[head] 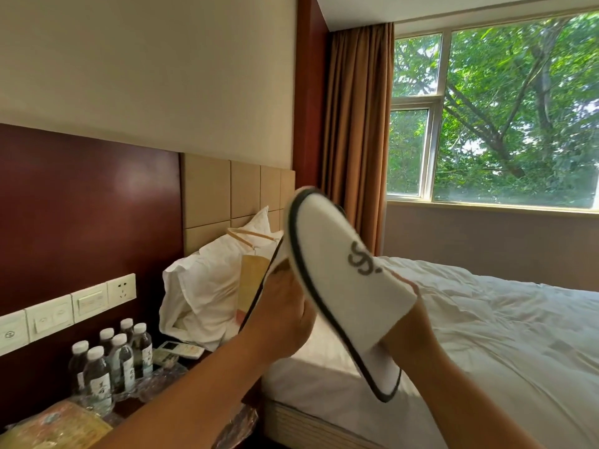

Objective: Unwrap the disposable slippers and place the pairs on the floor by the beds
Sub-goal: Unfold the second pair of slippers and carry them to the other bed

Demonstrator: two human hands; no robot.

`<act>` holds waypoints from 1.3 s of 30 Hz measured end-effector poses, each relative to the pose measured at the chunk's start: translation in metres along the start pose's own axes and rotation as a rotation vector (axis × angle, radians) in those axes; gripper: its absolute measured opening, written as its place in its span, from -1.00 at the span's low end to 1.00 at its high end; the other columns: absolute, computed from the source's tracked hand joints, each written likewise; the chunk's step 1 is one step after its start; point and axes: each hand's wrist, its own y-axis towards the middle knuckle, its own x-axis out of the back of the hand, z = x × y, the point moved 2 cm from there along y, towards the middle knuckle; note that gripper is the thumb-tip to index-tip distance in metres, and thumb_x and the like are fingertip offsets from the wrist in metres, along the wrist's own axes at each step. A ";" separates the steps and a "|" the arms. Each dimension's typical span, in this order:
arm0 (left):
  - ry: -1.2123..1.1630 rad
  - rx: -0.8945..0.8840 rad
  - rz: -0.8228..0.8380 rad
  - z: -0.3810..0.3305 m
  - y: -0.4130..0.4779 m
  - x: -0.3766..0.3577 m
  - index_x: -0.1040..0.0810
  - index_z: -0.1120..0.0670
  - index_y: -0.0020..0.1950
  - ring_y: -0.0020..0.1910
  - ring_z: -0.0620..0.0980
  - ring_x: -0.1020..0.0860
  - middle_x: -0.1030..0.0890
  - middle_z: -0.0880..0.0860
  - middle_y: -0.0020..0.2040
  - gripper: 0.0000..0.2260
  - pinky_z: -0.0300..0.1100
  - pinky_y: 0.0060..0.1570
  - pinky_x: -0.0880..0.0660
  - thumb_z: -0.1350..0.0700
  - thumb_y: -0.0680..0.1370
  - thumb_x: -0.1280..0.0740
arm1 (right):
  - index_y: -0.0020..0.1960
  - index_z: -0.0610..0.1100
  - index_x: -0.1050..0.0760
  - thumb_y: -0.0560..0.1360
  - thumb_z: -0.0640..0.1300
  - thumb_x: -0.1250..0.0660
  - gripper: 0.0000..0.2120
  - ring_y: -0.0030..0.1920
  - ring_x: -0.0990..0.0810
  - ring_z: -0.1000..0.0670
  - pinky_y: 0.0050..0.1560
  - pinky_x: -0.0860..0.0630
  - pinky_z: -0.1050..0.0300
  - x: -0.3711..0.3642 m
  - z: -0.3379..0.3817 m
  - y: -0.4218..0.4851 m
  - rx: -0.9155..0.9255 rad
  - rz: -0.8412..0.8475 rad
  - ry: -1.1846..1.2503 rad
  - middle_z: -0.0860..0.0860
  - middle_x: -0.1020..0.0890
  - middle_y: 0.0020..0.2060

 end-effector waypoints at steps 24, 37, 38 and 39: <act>0.021 -0.154 -0.040 -0.030 0.000 0.015 -0.60 0.18 0.09 -0.09 0.00 -0.50 -0.65 0.12 -0.06 -0.73 -0.30 -0.04 -0.46 0.16 0.43 -0.26 | -0.10 -0.18 -0.63 0.57 -0.14 -0.24 -0.79 0.11 -0.62 -0.30 0.04 -0.57 -0.28 0.018 -0.002 0.021 -0.298 0.100 0.603 -0.12 -0.67 -0.10; -0.022 0.056 0.142 -0.026 -0.013 0.004 -0.54 0.21 0.14 -0.14 0.08 -0.52 -0.61 0.16 -0.09 -0.77 -0.54 -0.28 -0.21 0.17 0.53 -0.26 | -0.16 -0.20 -0.64 0.26 -0.08 -0.47 -0.77 0.04 -0.46 -0.24 0.00 -0.32 -0.12 0.007 0.002 0.016 -0.346 0.034 0.454 -0.15 -0.62 -0.16; -0.044 0.066 0.136 -0.027 -0.014 0.004 -0.53 0.19 0.17 -0.09 0.08 -0.53 -0.60 0.13 -0.07 -0.75 -0.53 -0.29 -0.22 0.16 0.52 -0.26 | -0.14 -0.20 -0.64 0.24 -0.08 -0.49 -0.74 0.04 -0.48 -0.23 0.03 -0.35 -0.13 0.007 0.001 0.016 -0.350 0.047 0.438 -0.15 -0.62 -0.13; -0.066 0.076 0.129 -0.029 -0.013 0.003 -0.53 0.17 0.16 -0.06 0.08 -0.54 -0.59 0.09 -0.08 -0.75 -0.54 -0.30 -0.23 0.14 0.52 -0.26 | -0.10 -0.21 -0.63 0.24 -0.09 -0.51 -0.71 0.06 -0.52 -0.22 0.09 -0.40 -0.14 0.008 -0.001 0.017 -0.358 0.053 0.414 -0.15 -0.64 -0.09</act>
